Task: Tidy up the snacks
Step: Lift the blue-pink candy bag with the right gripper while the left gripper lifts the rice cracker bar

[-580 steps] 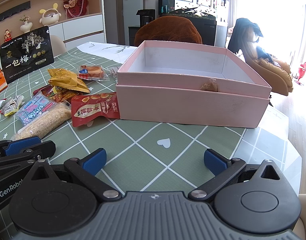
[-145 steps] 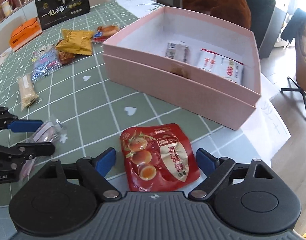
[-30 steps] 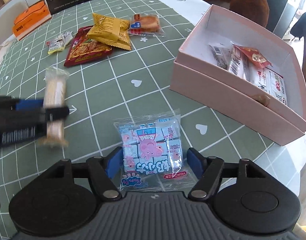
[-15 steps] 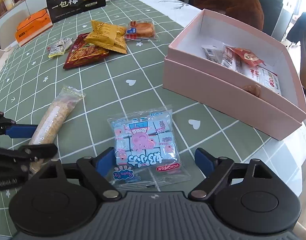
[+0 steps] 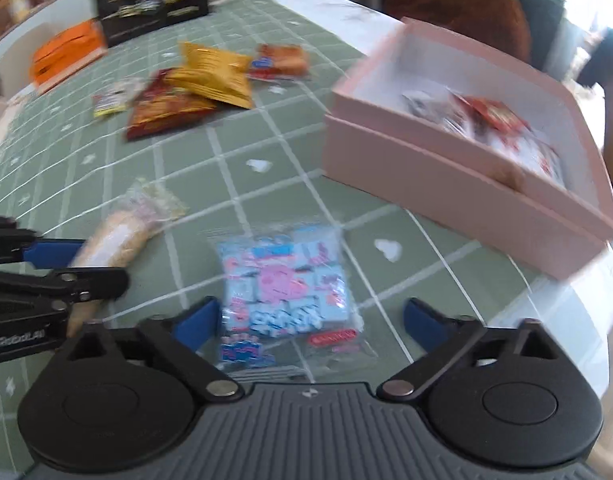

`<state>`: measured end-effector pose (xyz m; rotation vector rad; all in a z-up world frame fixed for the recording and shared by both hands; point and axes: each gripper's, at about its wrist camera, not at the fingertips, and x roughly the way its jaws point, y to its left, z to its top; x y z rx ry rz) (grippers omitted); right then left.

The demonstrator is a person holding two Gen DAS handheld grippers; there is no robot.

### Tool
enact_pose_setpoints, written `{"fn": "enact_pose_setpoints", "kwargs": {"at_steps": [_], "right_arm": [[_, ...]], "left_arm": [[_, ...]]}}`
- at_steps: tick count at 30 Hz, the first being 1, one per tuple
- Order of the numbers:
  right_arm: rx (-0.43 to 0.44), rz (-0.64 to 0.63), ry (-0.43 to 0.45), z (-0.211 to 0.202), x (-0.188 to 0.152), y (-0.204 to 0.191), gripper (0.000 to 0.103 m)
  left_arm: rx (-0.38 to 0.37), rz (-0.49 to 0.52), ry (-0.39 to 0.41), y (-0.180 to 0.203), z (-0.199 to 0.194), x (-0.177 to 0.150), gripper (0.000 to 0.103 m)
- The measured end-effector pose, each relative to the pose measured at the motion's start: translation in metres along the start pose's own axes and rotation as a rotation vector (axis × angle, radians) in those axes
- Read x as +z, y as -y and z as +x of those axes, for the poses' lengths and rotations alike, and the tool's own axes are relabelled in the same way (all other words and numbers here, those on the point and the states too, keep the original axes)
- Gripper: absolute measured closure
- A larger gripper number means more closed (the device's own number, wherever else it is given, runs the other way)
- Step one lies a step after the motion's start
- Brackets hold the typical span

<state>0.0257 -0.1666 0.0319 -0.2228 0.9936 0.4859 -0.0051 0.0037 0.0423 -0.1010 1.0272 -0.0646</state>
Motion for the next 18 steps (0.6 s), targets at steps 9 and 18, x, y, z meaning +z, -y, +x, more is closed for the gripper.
{"fn": "enact_pose_setpoints", "kwargs": {"at_steps": [9, 18], "right_arm": [[0.044, -0.114, -0.008, -0.015, -0.012, -0.008, 0.031], [0.024, -0.094, -0.02, -0.019, -0.017, 0.004, 0.029]], "left_arm": [[-0.091, -0.089, 0.032, -0.016, -0.008, -0.015, 0.069], [-0.127, -0.142, 0.029, -0.024, -0.01, -0.018, 0.07]]}}
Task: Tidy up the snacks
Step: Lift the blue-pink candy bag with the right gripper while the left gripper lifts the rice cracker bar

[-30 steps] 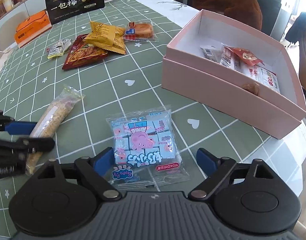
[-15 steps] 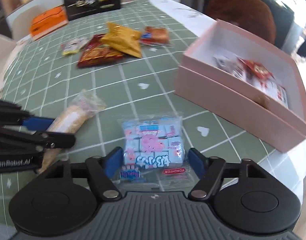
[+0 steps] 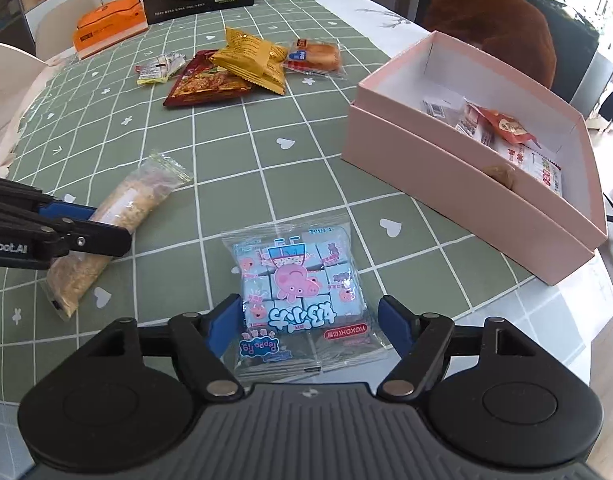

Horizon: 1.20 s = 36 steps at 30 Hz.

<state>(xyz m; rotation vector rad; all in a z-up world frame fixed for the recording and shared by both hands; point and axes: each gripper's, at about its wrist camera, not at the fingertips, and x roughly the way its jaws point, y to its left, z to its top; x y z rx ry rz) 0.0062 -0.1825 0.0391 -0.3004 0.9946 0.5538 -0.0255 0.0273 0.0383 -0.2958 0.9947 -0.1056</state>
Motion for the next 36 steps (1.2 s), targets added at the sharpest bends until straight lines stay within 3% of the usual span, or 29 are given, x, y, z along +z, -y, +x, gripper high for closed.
{"fn": "enact_pose_setpoints", "kwargs": {"at_steps": [10, 18, 24, 36], "right_arm": [[-0.004, -0.023, -0.034, -0.017, -0.018, 0.02, 0.028], [-0.013, -0.025, -0.011, -0.007, -0.007, 0.017, 0.026], [0.01, 0.103, -0.029, 0.001, 0.004, 0.016, 0.024], [0.003, 0.052, 0.001, 0.001, -0.003, 0.009, 0.021]], "left_arm": [[0.036, 0.026, -0.001, 0.007, 0.0, -0.002, 0.07], [0.041, 0.033, 0.007, 0.009, 0.0, -0.004, 0.069], [0.052, 0.036, 0.015, 0.011, 0.0, -0.005, 0.068], [0.09, 0.069, 0.002, 0.019, 0.002, -0.004, 0.068]]}}
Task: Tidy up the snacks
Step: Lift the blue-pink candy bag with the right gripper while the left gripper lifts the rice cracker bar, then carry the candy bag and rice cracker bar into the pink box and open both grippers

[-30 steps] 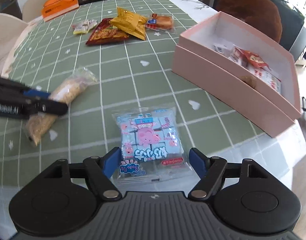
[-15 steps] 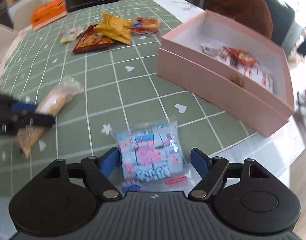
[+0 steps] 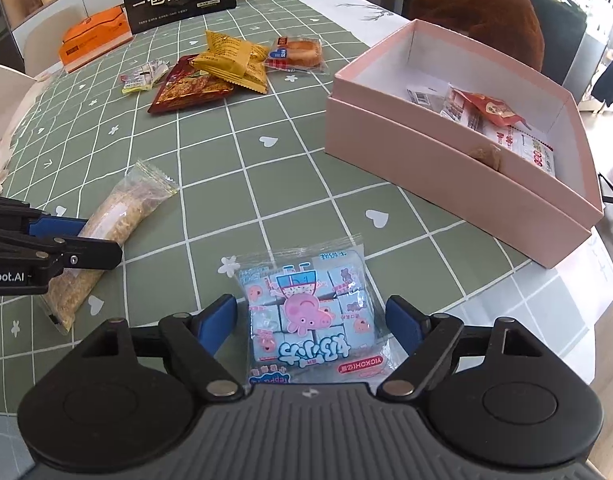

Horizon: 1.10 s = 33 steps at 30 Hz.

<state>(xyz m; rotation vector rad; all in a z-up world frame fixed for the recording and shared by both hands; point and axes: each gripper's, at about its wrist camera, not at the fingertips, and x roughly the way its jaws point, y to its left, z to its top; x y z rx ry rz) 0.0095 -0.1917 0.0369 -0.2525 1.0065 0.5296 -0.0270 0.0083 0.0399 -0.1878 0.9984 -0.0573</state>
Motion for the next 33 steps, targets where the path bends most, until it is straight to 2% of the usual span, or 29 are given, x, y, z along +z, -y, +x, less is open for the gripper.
{"fn": "enact_pose_setpoints", "kwargs": {"at_steps": [2, 3, 5, 9, 13, 19, 22, 24, 27, 31, 33], "right_arm": [[0.001, 0.0, -0.006, -0.001, 0.001, 0.0, 0.025], [0.001, -0.004, -0.007, -0.002, 0.001, -0.001, 0.035], [0.016, -0.011, -0.012, -0.007, 0.002, -0.001, 0.042], [0.033, 0.01, -0.013, -0.016, 0.0, 0.002, 0.043], [0.025, 0.036, 0.001, -0.027, -0.003, 0.011, 0.043], [-0.003, 0.084, 0.028, -0.048, -0.005, 0.033, 0.043], [-0.012, 0.107, 0.036, -0.058, -0.004, 0.043, 0.043], [-0.022, 0.118, 0.045, -0.067, -0.002, 0.05, 0.043], [-0.024, 0.137, 0.084, -0.086, 0.008, 0.063, 0.043], [-0.031, 0.157, 0.197, -0.123, 0.042, 0.09, 0.043], [-0.052, 0.161, 0.275, -0.144, 0.066, 0.106, 0.043]], "left_arm": [[0.004, -0.001, -0.01, 0.001, 0.0, 0.001, 0.068], [-0.001, -0.01, -0.02, 0.001, 0.0, 0.002, 0.068], [-0.013, -0.032, -0.039, 0.0, 0.0, 0.003, 0.068], [0.008, -0.013, -0.048, 0.005, 0.0, 0.004, 0.069], [0.063, 0.018, -0.012, 0.02, 0.0, -0.001, 0.071], [-0.037, 0.054, 0.05, 0.056, -0.009, 0.01, 0.071], [-0.12, 0.041, 0.114, 0.074, -0.026, 0.034, 0.071], [-0.17, 0.022, 0.173, 0.084, -0.041, 0.061, 0.071], [-0.197, 0.052, 0.294, 0.099, -0.072, 0.11, 0.071], [-0.215, 0.176, 0.392, 0.12, -0.103, 0.159, 0.071], [-0.235, 0.188, 0.418, 0.12, -0.107, 0.171, 0.071]]}}
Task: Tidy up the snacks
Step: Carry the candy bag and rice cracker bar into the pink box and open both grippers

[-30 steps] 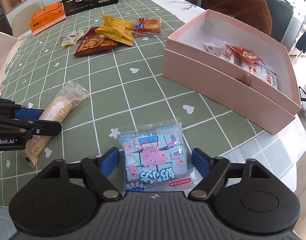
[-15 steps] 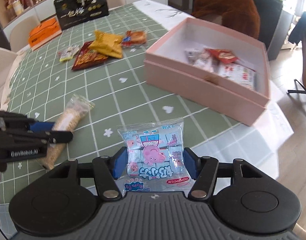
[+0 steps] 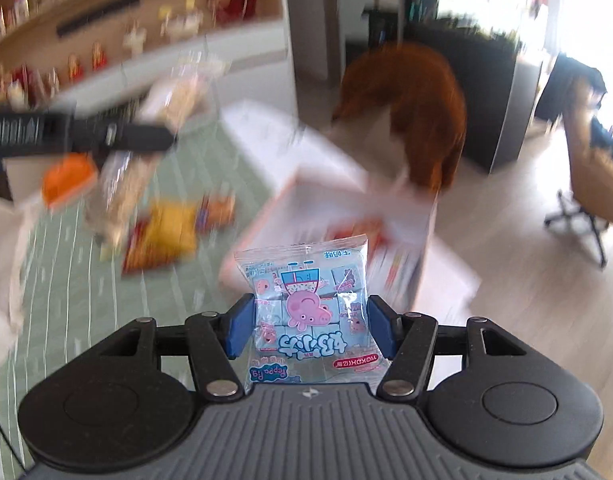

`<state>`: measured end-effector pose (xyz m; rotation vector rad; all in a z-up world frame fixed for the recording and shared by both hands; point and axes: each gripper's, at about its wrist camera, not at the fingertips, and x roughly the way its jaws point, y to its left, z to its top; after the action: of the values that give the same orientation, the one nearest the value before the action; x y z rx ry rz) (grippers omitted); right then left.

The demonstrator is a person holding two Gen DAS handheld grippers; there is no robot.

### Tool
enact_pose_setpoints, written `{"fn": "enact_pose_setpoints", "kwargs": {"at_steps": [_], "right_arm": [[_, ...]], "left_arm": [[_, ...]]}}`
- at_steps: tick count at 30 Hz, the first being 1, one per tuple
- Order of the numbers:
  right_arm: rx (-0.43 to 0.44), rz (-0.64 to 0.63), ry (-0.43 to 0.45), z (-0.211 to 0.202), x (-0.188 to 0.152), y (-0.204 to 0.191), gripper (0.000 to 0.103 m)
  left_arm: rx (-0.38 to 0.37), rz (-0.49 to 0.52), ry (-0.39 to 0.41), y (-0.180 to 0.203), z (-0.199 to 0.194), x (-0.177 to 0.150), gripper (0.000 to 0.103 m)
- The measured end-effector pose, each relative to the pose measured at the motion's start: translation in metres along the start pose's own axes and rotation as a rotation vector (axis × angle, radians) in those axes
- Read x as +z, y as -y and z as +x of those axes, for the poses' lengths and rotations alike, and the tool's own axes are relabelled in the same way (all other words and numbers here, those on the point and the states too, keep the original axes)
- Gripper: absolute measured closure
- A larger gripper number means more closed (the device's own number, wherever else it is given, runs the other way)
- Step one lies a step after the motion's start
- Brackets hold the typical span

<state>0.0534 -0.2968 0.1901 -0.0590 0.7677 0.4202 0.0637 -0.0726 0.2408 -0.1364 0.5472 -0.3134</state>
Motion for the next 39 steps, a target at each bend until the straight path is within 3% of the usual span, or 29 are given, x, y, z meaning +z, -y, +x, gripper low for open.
{"fn": "enact_pose_setpoints", "kwargs": {"at_steps": [3, 8, 12, 15, 17, 23, 28, 31, 34, 36, 39], "right_arm": [[-0.012, 0.043, 0.079, -0.012, 0.044, 0.021, 0.043], [-0.044, 0.096, 0.152, -0.009, 0.088, 0.05, 0.043], [-0.055, 0.108, 0.127, 0.012, 0.092, 0.068, 0.043], [-0.06, 0.115, 0.073, 0.036, 0.084, 0.076, 0.043], [-0.055, 0.123, 0.034, 0.053, 0.079, 0.081, 0.043], [-0.035, 0.155, -0.086, 0.105, 0.06, 0.082, 0.043], [0.022, 0.18, -0.171, 0.144, 0.053, 0.069, 0.042], [0.011, 0.163, -0.18, 0.15, 0.054, 0.058, 0.041], [0.01, 0.128, -0.166, 0.151, 0.054, 0.044, 0.036], [0.011, 0.103, -0.164, 0.153, 0.054, 0.032, 0.036], [0.044, 0.083, -0.183, 0.158, 0.051, 0.011, 0.036]], "left_arm": [[-0.048, -0.045, 0.006, -0.007, 0.007, 0.004, 0.07], [-0.073, -0.077, -0.09, -0.007, 0.066, -0.006, 0.07], [-0.104, -0.133, -0.19, -0.013, 0.122, -0.029, 0.07], [-0.02, -0.182, -0.282, -0.028, 0.161, -0.055, 0.071], [0.024, -0.209, -0.256, -0.044, 0.162, -0.064, 0.071], [0.032, -0.319, -0.15, -0.082, 0.134, -0.058, 0.071], [0.234, -0.436, -0.06, -0.149, 0.1, -0.064, 0.071], [0.429, -0.489, -0.005, -0.21, 0.068, -0.075, 0.071], [0.596, -0.563, -0.009, -0.27, 0.041, -0.093, 0.071], [0.627, -0.597, -0.037, -0.297, 0.037, -0.106, 0.071], [0.607, -0.569, -0.092, -0.311, 0.042, -0.115, 0.071]]}}
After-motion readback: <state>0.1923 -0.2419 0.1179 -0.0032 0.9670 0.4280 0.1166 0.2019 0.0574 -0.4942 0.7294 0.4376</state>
